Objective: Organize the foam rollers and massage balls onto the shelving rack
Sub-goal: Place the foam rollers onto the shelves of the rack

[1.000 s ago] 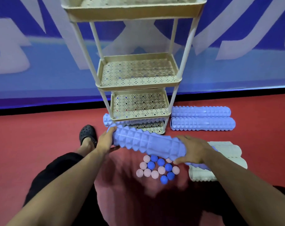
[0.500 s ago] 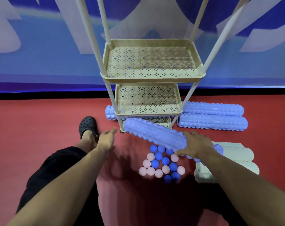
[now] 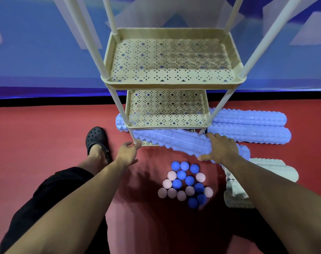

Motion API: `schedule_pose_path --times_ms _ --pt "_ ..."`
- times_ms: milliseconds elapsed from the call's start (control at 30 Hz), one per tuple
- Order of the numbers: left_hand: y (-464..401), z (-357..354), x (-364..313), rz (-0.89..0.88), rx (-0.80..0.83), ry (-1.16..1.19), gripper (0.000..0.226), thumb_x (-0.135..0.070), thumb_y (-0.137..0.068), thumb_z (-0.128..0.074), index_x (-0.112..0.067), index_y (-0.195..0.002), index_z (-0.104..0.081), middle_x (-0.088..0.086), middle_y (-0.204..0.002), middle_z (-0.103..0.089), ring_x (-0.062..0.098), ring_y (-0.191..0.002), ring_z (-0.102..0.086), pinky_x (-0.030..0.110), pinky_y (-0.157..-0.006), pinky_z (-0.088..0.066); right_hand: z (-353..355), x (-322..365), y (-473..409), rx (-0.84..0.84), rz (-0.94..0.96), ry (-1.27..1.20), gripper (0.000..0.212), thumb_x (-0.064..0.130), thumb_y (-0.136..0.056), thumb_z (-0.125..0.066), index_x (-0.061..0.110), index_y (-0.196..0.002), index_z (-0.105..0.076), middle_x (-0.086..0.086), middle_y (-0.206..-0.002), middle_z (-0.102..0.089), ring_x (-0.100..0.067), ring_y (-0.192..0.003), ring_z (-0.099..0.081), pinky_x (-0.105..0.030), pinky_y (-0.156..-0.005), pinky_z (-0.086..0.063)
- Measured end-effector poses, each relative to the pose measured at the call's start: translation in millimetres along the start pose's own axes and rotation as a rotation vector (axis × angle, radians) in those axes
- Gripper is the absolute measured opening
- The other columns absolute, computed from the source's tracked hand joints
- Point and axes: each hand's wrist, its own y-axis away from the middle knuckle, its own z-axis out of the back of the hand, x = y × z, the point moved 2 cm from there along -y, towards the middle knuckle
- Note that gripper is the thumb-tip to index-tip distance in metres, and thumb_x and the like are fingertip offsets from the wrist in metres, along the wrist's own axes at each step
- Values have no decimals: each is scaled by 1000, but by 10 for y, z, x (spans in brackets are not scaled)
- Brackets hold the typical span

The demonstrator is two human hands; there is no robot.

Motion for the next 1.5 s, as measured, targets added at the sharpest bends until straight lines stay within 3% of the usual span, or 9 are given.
schedule_pose_path --times_ms 233,500,667,867,967,1200,1300,1367,1500 --pt "-136 -208 23 -7 66 1 70 -40 -88 -73 -17 -145 -41 3 -136 -51 22 -122 -55 46 -90 -58 -222 -1 -207 31 -75 -206 110 81 -57 -74 23 -143 -37 -6 -134 -59 -30 -119 -58 -41 -94 -45" --pt "-174 -390 65 -27 146 27 75 -43 -85 -75 -17 -145 -38 5 -134 -52 21 -119 -56 45 -94 -56 -305 310 -397 -9 -1 -240 107 79 -56 -76 29 -142 -38 6 -147 -47 -25 -132 -47 -45 -99 -39" --pt "-222 -630 53 -57 170 43 43 -43 -84 -77 -20 -110 -52 -2 -98 -61 18 -97 -59 50 -97 -54 -245 565 -560 -26 -29 -255 116 80 -53 -77 22 -145 -37 0 -148 -48 -23 -139 -41 -45 -106 -40" --pt "-222 -975 88 64 382 307 45 -44 -82 -79 -15 -115 -67 1 -110 -74 16 -98 -71 36 -88 -58 -313 768 -666 11 -17 -275 106 86 -48 -72 24 -131 -52 0 -133 -61 -22 -122 -57 -37 -97 -47" --pt "-133 -1134 49 79 457 483 41 -32 -90 -72 -9 -123 -65 7 -113 -74 16 -94 -74 33 -78 -61 -347 749 -658 13 -5 -283 105 84 -51 -72 24 -133 -49 1 -135 -59 -22 -123 -55 -37 -99 -45" --pt "-186 -1237 160 80 432 561 23 -20 -92 -69 -6 -110 -69 7 -95 -77 19 -87 -74 45 -86 -60 -438 338 -423 33 -54 -342 108 86 -54 -70 39 -144 -34 8 -151 -34 -24 -139 -35 -53 -112 -25" --pt "-214 -1221 178 62 449 588 22 -21 -94 -65 -6 -110 -69 7 -100 -76 20 -91 -73 42 -85 -60 -692 12 -305 51 -226 -636 104 78 -53 -79 30 -138 -45 0 -140 -44 -21 -126 -45 -42 -106 -41" --pt "-228 -1222 166 53 477 606 24 -22 -96 -62 -5 -112 -68 9 -104 -75 21 -95 -72 38 -80 -60 -842 -81 -242 60 -309 -1028 80 64 -59 -87 17 -118 -60 -6 -121 -66 -18 -106 -62 -31 -85 -57" --pt "-282 -1218 142 46 427 657 36 -23 -94 -64 -3 -125 -63 9 -109 -72 24 -102 -68 40 -85 -60 -985 128 -178 149 -438 -1567 45 32 -81 -83 10 -117 -66 -12 -113 -70 -30 -100 -71 -39 -73 -63"
